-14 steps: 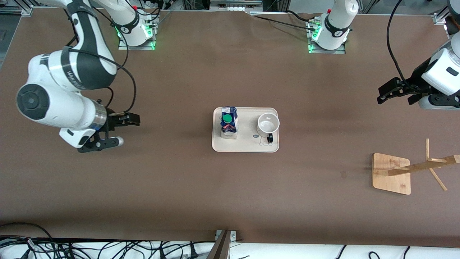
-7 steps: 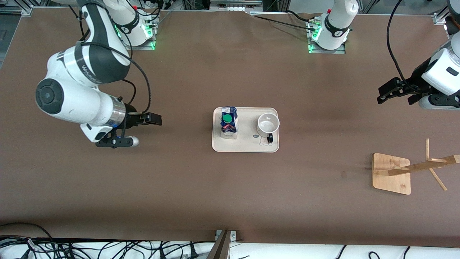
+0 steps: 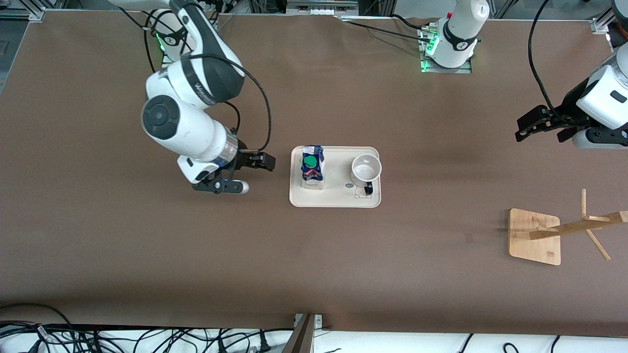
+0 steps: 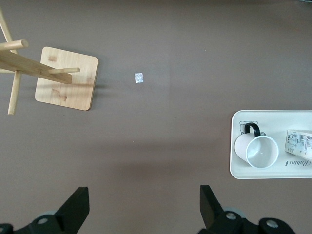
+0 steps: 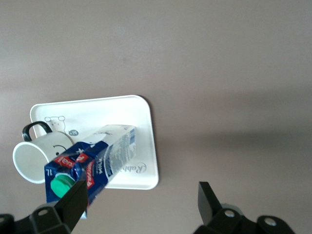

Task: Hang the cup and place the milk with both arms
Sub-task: 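Move the open right gripper toward the blue milk carton on the tray, then lower the right gripper around the milk carton and close it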

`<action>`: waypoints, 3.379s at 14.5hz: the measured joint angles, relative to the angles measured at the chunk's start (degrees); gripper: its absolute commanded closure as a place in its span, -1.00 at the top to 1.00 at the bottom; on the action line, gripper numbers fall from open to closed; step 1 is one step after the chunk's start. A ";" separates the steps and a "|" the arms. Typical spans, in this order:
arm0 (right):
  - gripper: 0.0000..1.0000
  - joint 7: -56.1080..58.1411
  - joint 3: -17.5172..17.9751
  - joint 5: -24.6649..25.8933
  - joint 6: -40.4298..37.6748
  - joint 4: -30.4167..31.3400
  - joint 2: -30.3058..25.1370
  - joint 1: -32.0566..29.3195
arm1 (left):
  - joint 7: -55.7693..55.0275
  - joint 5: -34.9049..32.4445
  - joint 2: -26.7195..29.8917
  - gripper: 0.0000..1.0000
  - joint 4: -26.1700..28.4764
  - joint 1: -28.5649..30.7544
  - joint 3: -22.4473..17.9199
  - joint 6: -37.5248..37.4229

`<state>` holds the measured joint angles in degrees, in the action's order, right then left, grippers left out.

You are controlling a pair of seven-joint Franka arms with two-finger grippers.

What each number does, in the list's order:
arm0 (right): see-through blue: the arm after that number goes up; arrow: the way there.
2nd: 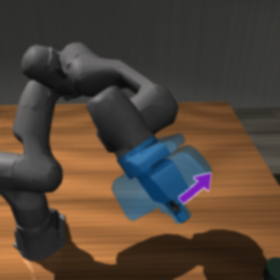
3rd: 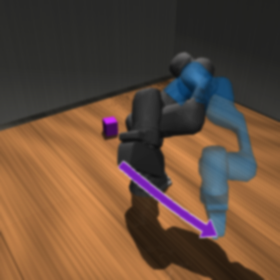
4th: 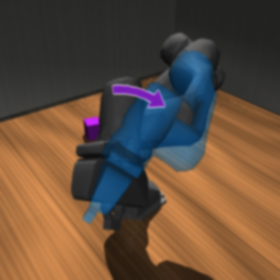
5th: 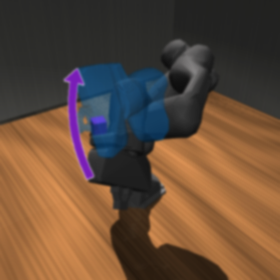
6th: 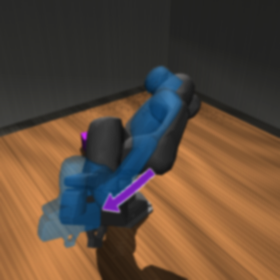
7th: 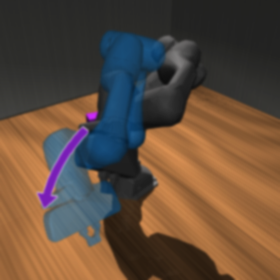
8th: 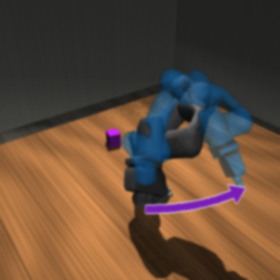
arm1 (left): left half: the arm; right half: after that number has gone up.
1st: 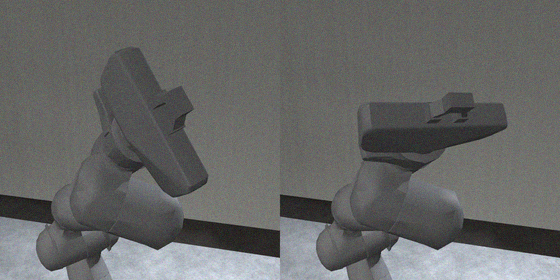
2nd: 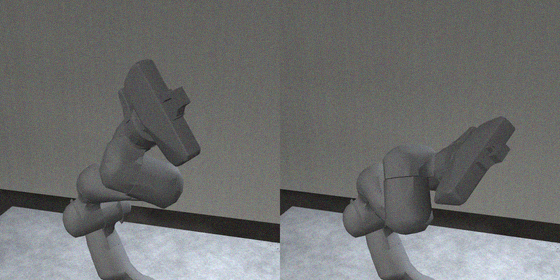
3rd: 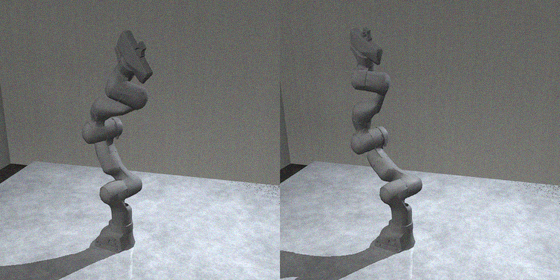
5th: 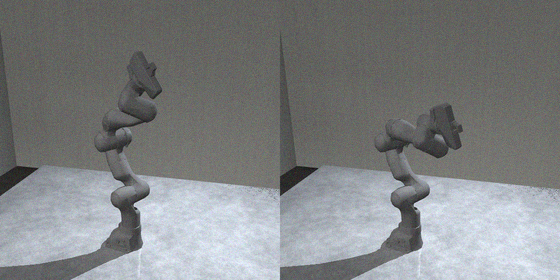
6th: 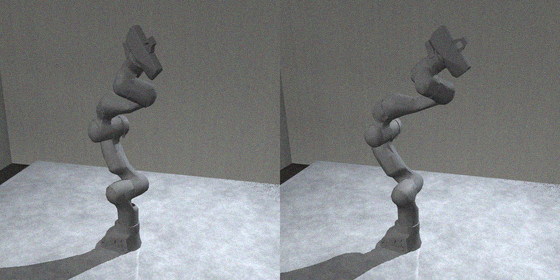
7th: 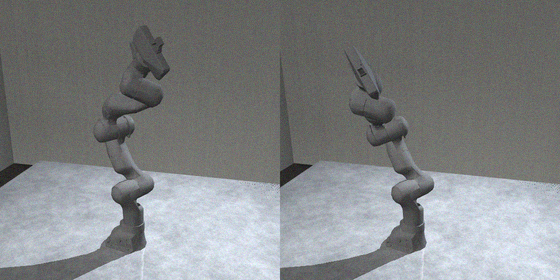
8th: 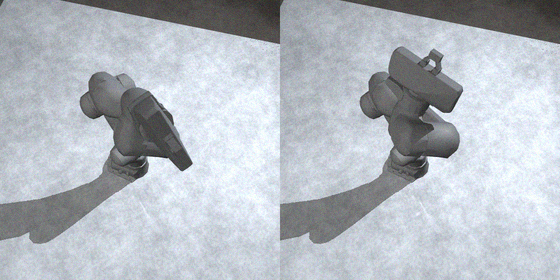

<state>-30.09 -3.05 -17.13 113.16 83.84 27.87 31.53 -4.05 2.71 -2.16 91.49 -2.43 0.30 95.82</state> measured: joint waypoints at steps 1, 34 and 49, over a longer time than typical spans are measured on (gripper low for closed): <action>1.00 -2.09 -0.01 0.02 1.27 -0.01 0.71 1.16 | 0.00 0.00 0.00 1.00 0.00 0.00 0.00 0.00; 1.00 -18.73 -0.19 5.23 11.01 -0.21 8.77 11.92 | 0.00 0.00 0.11 1.00 0.00 0.00 0.00 0.00; -0.48 -18.47 -0.19 5.51 11.83 -0.51 8.81 11.96 | 0.00 0.00 0.12 1.00 0.00 0.00 0.00 0.00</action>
<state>-48.57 -3.24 -11.62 124.98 83.33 36.68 43.50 -4.05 2.71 -2.04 91.49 -2.44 0.30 95.83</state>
